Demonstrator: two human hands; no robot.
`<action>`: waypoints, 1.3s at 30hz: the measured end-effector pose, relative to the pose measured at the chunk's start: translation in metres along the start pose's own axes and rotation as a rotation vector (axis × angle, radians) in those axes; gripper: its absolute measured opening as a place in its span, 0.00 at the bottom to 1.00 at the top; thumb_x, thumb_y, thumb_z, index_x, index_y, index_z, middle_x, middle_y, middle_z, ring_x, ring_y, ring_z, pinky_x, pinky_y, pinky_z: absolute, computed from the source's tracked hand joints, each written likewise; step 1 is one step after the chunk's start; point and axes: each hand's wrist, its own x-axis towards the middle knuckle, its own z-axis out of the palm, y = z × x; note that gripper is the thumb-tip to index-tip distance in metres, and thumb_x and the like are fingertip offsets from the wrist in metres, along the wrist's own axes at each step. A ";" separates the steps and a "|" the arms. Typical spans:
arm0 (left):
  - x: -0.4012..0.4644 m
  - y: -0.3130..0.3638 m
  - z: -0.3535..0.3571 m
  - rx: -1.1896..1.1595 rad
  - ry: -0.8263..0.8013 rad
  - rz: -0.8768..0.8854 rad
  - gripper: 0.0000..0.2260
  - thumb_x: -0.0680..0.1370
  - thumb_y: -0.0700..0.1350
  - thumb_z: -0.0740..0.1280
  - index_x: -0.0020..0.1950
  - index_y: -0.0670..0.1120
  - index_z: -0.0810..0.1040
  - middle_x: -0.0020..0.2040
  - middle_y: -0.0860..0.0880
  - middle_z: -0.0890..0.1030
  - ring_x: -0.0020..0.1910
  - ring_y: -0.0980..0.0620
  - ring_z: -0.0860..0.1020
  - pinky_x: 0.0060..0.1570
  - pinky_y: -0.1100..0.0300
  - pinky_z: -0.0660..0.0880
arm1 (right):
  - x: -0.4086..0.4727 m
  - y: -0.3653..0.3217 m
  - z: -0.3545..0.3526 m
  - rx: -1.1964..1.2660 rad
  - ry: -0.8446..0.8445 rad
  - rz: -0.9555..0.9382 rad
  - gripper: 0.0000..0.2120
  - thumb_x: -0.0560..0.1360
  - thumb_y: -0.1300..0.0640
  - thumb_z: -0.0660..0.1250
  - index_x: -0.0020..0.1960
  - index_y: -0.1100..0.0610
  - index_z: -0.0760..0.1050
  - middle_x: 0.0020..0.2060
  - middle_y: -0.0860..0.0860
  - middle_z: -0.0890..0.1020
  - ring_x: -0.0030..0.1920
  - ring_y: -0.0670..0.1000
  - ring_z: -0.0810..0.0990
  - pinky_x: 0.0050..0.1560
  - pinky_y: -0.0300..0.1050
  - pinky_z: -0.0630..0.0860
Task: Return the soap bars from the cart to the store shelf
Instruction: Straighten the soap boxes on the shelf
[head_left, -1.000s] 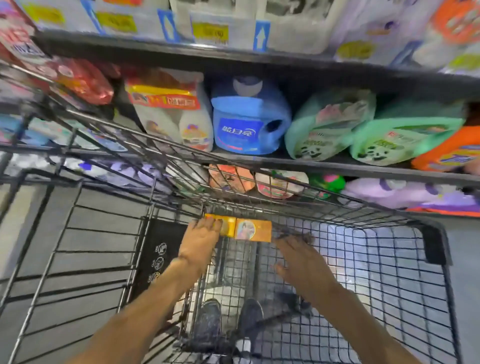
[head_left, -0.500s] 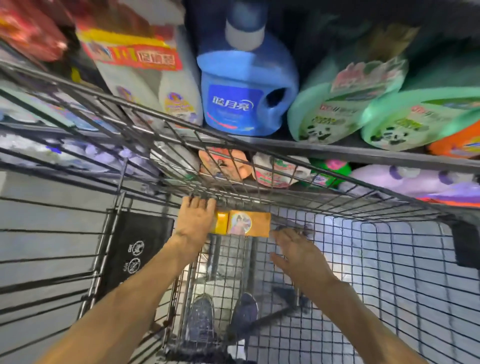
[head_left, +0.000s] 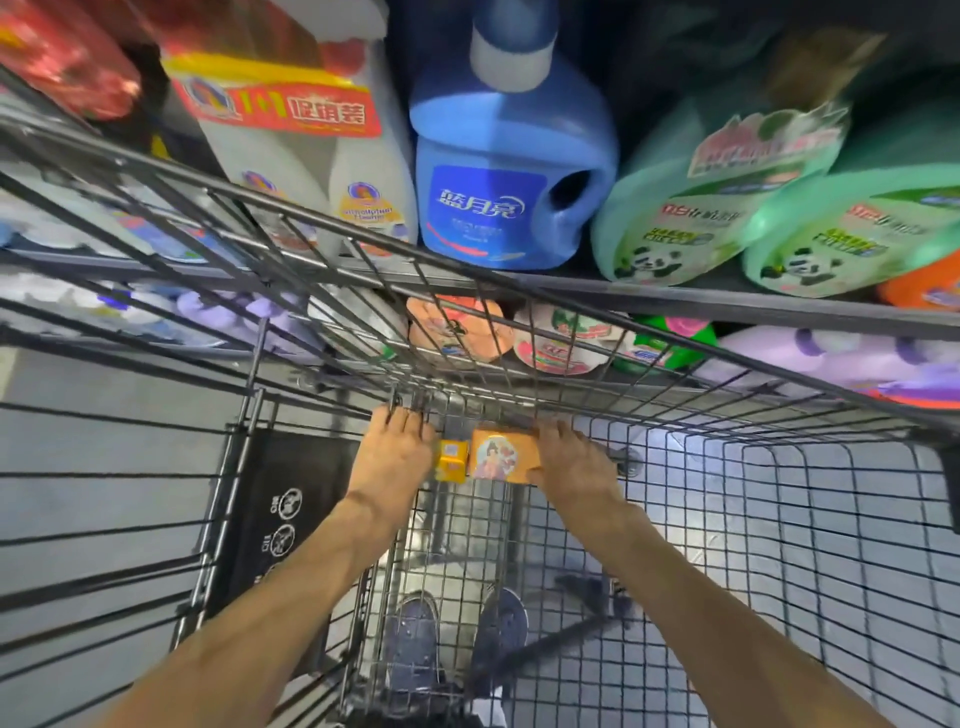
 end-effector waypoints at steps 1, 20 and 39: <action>-0.001 0.001 0.000 0.005 -0.006 0.000 0.31 0.70 0.42 0.73 0.70 0.42 0.66 0.65 0.44 0.74 0.65 0.43 0.69 0.68 0.46 0.60 | 0.000 0.000 0.000 0.022 -0.008 0.003 0.33 0.74 0.56 0.73 0.72 0.56 0.58 0.64 0.56 0.74 0.63 0.59 0.76 0.58 0.53 0.74; -0.105 -0.002 -0.143 -0.193 0.331 0.205 0.30 0.50 0.47 0.83 0.51 0.53 0.80 0.45 0.53 0.79 0.47 0.49 0.77 0.46 0.52 0.62 | -0.218 0.087 -0.111 0.675 0.206 0.057 0.13 0.76 0.57 0.70 0.59 0.57 0.77 0.52 0.48 0.78 0.40 0.36 0.79 0.43 0.34 0.79; -0.274 0.198 -0.548 -0.359 0.839 0.869 0.14 0.71 0.58 0.71 0.54 0.54 0.79 0.45 0.59 0.78 0.47 0.53 0.77 0.44 0.61 0.63 | -0.633 0.322 -0.251 0.634 0.846 0.340 0.17 0.67 0.52 0.77 0.55 0.46 0.78 0.40 0.39 0.77 0.39 0.39 0.74 0.40 0.31 0.66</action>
